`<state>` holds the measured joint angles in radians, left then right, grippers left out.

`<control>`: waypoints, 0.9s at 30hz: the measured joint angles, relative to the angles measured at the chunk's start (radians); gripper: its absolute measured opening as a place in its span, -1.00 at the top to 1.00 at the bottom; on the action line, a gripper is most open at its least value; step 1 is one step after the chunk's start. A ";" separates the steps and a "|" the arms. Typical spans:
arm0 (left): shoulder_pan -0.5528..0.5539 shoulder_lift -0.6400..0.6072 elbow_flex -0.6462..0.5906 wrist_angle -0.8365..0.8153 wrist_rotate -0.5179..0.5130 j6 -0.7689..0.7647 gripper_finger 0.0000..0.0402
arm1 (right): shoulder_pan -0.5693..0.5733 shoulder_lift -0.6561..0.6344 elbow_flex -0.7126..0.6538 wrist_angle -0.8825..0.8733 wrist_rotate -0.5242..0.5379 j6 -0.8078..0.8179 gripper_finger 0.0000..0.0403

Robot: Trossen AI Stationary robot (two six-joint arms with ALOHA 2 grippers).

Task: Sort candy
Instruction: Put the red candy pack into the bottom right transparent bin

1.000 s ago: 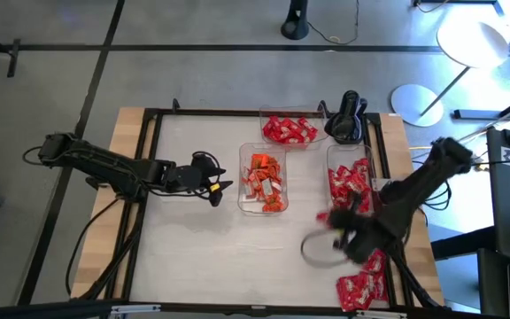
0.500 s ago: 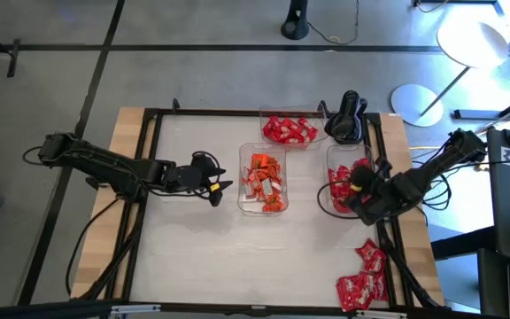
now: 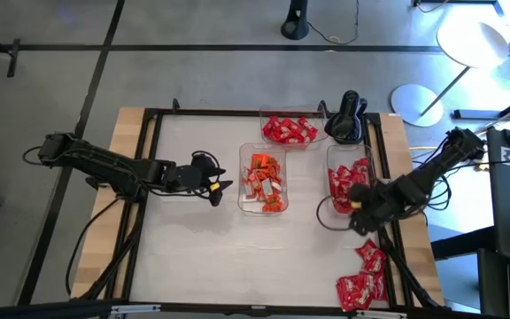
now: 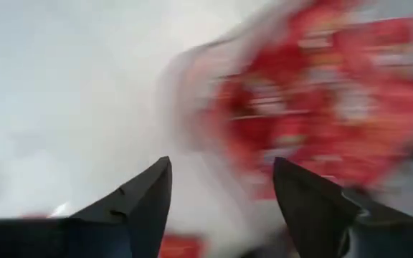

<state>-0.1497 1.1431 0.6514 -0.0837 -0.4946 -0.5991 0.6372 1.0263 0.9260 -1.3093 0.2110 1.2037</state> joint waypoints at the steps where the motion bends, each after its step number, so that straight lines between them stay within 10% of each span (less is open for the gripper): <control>1: 0.000 0.000 0.000 0.000 0.000 0.000 -0.16 | 0.020 0.000 0.000 0.048 -0.020 0.000 -0.21; 13: 0.000 0.000 0.000 -0.005 0.000 0.003 -0.16 | 0.259 0.116 0.005 0.425 -0.143 0.049 -0.09; 27: 0.000 0.000 0.000 -0.010 0.000 0.003 -0.16 | 0.453 0.421 -0.005 0.361 -0.308 -0.138 0.03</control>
<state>-0.1501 1.1432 0.6515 -0.0938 -0.4946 -0.5957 1.0899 1.4469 0.9211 -0.9485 -0.0970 1.0655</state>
